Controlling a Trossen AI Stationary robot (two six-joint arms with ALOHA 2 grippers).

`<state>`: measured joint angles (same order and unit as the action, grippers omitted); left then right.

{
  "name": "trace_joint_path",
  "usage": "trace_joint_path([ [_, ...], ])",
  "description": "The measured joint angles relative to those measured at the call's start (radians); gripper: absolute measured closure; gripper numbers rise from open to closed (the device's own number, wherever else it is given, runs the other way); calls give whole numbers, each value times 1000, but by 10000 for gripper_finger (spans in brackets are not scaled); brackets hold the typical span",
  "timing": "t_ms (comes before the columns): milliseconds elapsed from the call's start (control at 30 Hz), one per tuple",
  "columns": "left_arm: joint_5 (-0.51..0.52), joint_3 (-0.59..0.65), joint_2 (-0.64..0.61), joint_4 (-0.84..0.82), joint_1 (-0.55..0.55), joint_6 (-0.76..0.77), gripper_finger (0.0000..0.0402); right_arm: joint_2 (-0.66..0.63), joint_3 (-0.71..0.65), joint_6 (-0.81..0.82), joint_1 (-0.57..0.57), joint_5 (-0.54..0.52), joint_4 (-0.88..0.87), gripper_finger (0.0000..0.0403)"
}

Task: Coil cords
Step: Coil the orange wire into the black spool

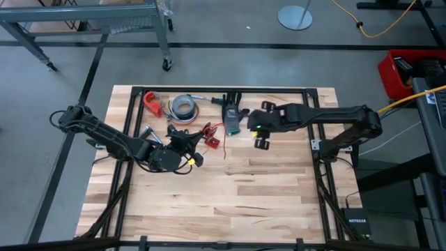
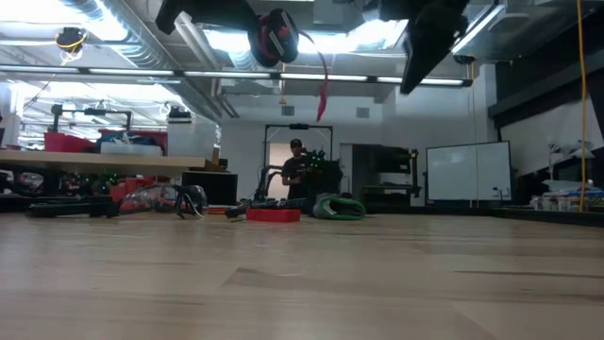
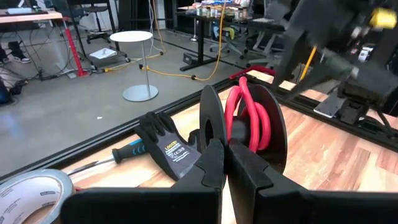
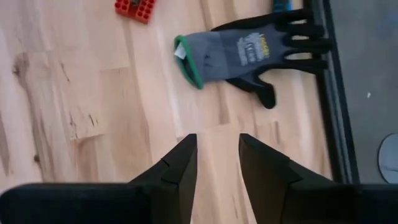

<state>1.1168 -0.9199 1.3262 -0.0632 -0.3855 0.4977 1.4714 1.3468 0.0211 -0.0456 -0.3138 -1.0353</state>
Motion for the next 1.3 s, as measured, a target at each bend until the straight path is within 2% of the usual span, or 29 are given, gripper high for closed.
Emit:
trace_joint_path([
  [167, 0, 0, 0, 0, 0, 2, 402, -130, 0, 26, 0, -32, -71, 281],
  [333, 0, 0, 0, -1, 0, 3, 402, -302, 0, 138, 0, -96, -166, 281],
  [500, -1, 0, 0, 1, 0, 3, 401, -491, -66, 214, 2, -116, -107, 281],
  [700, -1, 0, 0, 0, 0, 3, 402, -725, -361, 224, 1, -35, 141, 281],
  [900, -1, 0, 0, 1, 0, 4, 402, -895, -688, 237, 1, 114, 564, 281],
  [1133, -9, 0, 0, 35, 0, 19, 402, -890, -936, 238, 0, 241, 1101, 281],
  [1200, -12, 0, 0, 61, 0, 19, 402, -858, -981, 238, 0, 247, 1194, 281],
  [1300, -14, 0, 0, 91, 0, 12, 402, -799, -1012, 273, 0, 239, 1235, 281],
])
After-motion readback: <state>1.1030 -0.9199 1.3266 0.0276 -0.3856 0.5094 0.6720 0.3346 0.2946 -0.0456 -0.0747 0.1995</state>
